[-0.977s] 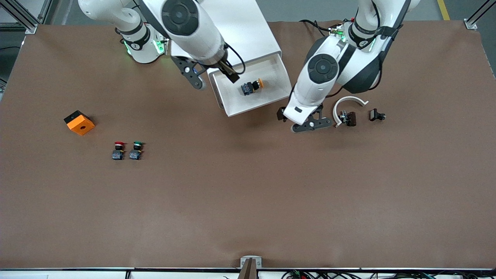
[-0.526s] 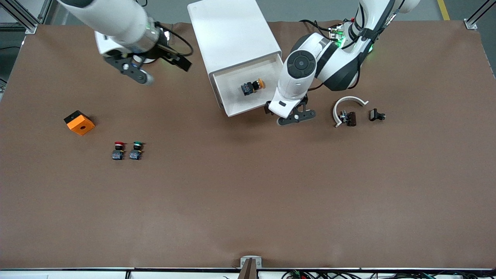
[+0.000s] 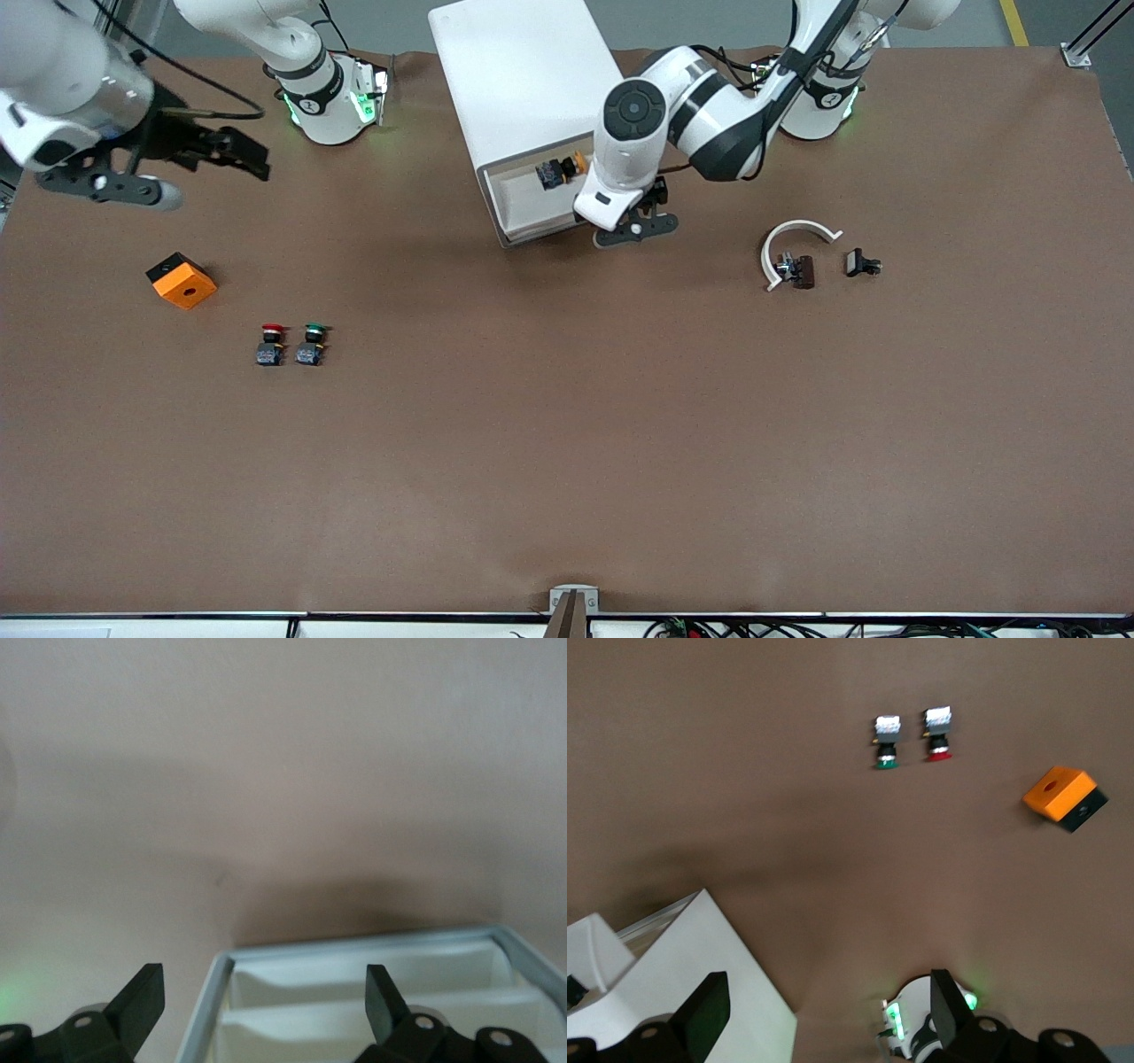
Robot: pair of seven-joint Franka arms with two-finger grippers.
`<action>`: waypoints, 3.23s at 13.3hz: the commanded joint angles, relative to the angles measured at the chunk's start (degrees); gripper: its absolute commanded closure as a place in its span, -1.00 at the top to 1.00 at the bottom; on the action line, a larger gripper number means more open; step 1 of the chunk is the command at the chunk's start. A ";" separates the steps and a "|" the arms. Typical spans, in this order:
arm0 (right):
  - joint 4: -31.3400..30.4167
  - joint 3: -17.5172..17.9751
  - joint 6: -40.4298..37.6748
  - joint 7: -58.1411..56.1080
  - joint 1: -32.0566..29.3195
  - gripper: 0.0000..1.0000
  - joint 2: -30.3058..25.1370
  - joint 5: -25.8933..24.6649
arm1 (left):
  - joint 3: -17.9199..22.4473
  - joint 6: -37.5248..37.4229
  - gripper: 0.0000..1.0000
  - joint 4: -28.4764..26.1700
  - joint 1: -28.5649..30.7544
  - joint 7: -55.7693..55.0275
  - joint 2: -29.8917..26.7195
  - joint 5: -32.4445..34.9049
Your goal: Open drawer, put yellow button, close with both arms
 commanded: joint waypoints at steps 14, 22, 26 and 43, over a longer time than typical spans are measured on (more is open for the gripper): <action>2.70 1.18 6.60 -17.43 -12.51 1.00 1.14 -4.45 | -8.47 -0.86 1.00 -1.68 0.93 -7.59 -0.04 -2.38; 2.97 1.35 5.90 -7.58 -12.25 1.00 0.87 -4.01 | -7.59 -0.86 1.00 6.91 24.46 -3.13 1.01 8.60; 2.18 0.83 5.72 -18.52 -13.30 1.00 0.26 -3.84 | -7.50 -0.86 1.00 12.02 37.64 11.54 2.34 9.40; 1.91 0.83 6.78 -17.25 -14.18 1.00 -3.00 -3.75 | 9.89 -32.56 1.00 25.75 35.33 48.49 -15.05 7.47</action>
